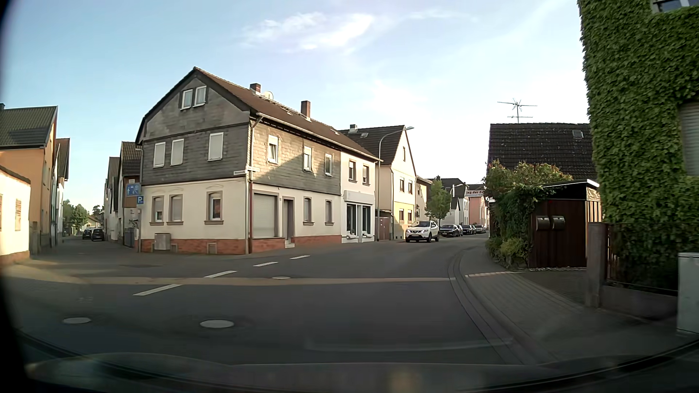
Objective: Follow the waypoints while adhering to traffic rules and regulations
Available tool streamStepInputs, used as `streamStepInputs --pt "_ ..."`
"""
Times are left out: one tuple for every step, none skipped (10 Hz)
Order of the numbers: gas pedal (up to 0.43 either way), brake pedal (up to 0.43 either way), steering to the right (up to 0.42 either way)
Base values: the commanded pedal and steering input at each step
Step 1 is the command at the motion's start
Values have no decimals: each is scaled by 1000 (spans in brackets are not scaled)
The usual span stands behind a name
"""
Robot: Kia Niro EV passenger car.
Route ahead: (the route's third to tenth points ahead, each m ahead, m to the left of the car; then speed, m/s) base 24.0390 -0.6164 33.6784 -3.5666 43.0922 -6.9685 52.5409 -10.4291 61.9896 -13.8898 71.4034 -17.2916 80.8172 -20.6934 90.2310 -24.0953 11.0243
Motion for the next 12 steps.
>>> streamStepInputs --pt "0 30 49" --pt "0 30 52" --pt "0 30 56" --pt "0 30 58" --pt "0 30 61" --pt "0 30 63" --pt "0 30 66" --pt "0 24 67" --pt "0 30 68" --pt "8 30 68" --pt "20 30 67" --pt "28 30 64"
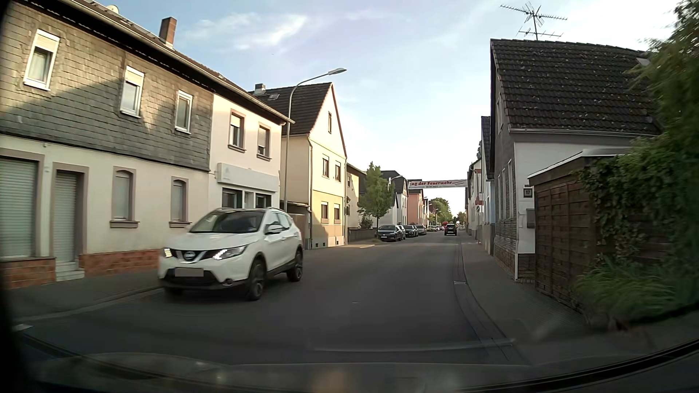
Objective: Follow the waypoints while adhering to traffic rules and regulations
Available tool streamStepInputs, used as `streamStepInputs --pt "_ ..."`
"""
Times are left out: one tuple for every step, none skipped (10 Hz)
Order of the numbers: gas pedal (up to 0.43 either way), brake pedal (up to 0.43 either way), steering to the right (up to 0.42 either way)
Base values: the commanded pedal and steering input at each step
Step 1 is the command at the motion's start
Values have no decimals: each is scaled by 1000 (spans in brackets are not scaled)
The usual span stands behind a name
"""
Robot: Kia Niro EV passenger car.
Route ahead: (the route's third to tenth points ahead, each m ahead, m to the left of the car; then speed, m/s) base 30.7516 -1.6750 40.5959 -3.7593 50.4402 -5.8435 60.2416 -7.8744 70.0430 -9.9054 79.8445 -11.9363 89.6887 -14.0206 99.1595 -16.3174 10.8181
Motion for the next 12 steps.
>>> streamStepInputs --pt "39 30 61" --pt "39 30 58" --pt "39 30 56" --pt "39 30 52" --pt "39 24 50" --pt "39 30 50" --pt "39 30 50" --pt "39 30 50" --pt "39 30 50" --pt "39 30 50" --pt "39 30 49" --pt "39 30 48"
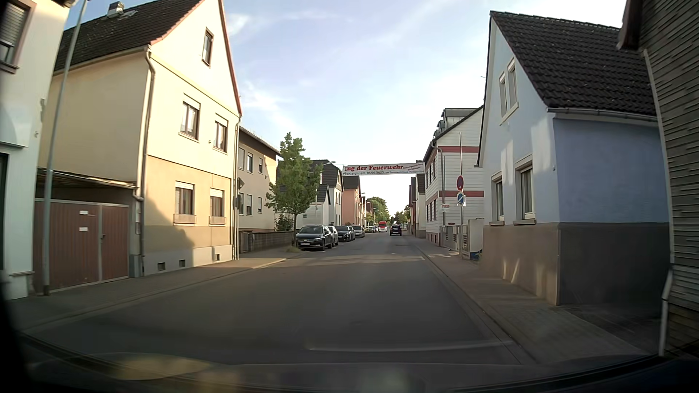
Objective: Follow the waypoints while adhering to traffic rules and regulations
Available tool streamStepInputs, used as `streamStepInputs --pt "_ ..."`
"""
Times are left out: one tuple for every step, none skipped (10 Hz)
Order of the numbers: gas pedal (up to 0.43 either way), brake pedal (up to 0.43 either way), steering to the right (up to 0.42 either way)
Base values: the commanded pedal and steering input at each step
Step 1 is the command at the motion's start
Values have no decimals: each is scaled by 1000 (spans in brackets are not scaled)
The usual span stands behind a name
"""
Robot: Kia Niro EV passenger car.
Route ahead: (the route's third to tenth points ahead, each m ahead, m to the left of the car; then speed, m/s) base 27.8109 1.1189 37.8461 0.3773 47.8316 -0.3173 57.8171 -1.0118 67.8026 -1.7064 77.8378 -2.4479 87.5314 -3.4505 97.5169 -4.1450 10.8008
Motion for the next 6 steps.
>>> streamStepInputs --pt "39 30 46" --pt "39 30 40" --pt "39 30 31" --pt "39 30 24" --pt "39 30 13" --pt "39 37 5"
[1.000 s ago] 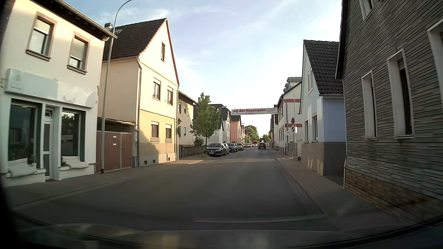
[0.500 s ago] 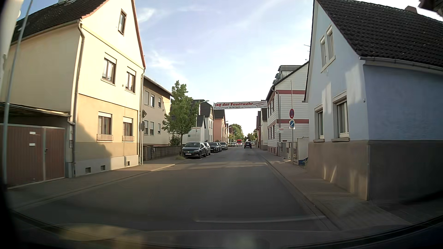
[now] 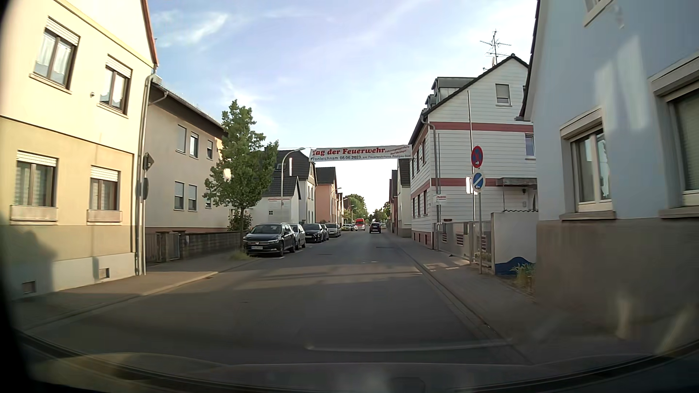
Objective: Follow the waypoints while adhering to traffic rules and regulations
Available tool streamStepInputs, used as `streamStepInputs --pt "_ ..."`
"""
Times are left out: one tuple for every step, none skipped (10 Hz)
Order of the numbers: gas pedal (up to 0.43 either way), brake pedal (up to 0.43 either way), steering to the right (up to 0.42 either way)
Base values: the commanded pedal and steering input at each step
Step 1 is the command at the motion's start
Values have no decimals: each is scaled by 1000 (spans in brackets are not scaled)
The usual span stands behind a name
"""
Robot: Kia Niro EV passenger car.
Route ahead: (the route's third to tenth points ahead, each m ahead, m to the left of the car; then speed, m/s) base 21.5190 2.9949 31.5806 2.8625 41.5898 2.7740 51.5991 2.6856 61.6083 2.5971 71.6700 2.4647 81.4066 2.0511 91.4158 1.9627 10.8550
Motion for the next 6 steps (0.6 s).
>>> streamStepInputs --pt "39 30 3" --pt "39 30 2" --pt "39 30 4" --pt "39 30 5" --pt "39 30 5" --pt "39 30 5"
